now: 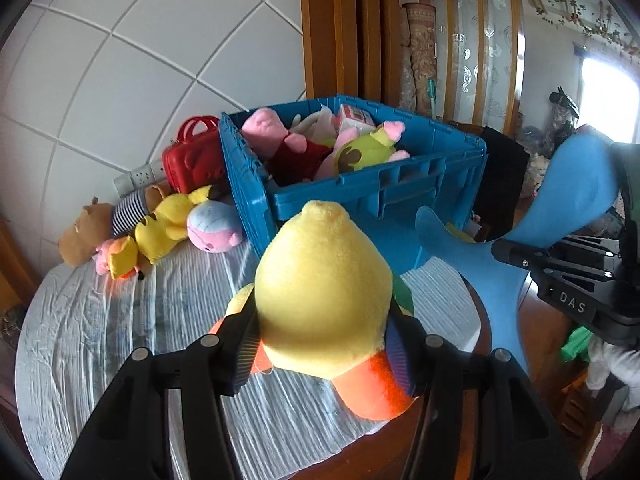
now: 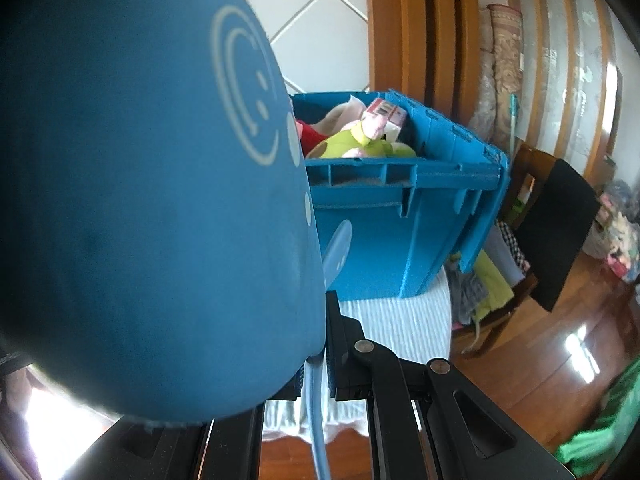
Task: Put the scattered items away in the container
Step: 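Lower the duck plush and blue toy into the crate and open both tools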
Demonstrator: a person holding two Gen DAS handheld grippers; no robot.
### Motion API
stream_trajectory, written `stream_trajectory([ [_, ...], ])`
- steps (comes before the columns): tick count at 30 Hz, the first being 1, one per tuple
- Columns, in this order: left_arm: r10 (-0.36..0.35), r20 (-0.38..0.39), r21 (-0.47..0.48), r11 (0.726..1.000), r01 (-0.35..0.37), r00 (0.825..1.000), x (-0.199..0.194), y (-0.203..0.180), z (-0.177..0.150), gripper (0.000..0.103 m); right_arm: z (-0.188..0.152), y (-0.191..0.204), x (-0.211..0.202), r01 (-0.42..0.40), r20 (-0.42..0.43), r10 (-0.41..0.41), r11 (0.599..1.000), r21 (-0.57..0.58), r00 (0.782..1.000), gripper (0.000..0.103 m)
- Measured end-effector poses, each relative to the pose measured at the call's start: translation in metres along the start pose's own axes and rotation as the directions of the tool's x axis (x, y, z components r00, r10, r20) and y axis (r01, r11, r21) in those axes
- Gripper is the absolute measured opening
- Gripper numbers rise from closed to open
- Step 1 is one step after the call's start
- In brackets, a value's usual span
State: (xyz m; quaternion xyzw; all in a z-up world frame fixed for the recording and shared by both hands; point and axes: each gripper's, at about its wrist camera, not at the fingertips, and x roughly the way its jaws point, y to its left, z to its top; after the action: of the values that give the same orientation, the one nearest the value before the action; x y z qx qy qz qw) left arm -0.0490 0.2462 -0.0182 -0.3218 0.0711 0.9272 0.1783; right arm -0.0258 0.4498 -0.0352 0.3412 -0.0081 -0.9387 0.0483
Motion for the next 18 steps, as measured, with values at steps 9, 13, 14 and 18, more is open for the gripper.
stream_trajectory([
  [9, -0.041, 0.097, 0.011, 0.999, 0.04, 0.994, -0.038, -0.014, 0.044, 0.054, 0.039, 0.004, -0.024, -0.001, 0.073, 0.007, 0.997, -0.078, 0.997, 0.008],
  [13, -0.042, 0.179, 0.028, 0.999, 0.038, 0.983, -0.05, -0.018, 0.085, 0.054, 0.068, 0.001, -0.041, 0.016, 0.137, -0.003, 0.996, -0.092, 0.991, 0.008],
  [14, -0.04, 0.2, 0.031, 0.999, 0.035, 0.979, -0.052, -0.018, 0.095, 0.054, 0.077, 0.0, -0.044, 0.022, 0.155, -0.007, 0.995, -0.094, 0.988, 0.008],
  [18, -0.015, 0.25, 0.034, 0.999, 0.006, 0.968, -0.042, -0.011, 0.13, 0.054, 0.107, -0.005, -0.046, 0.052, 0.216, -0.029, 0.993, -0.101, 0.976, 0.008],
])
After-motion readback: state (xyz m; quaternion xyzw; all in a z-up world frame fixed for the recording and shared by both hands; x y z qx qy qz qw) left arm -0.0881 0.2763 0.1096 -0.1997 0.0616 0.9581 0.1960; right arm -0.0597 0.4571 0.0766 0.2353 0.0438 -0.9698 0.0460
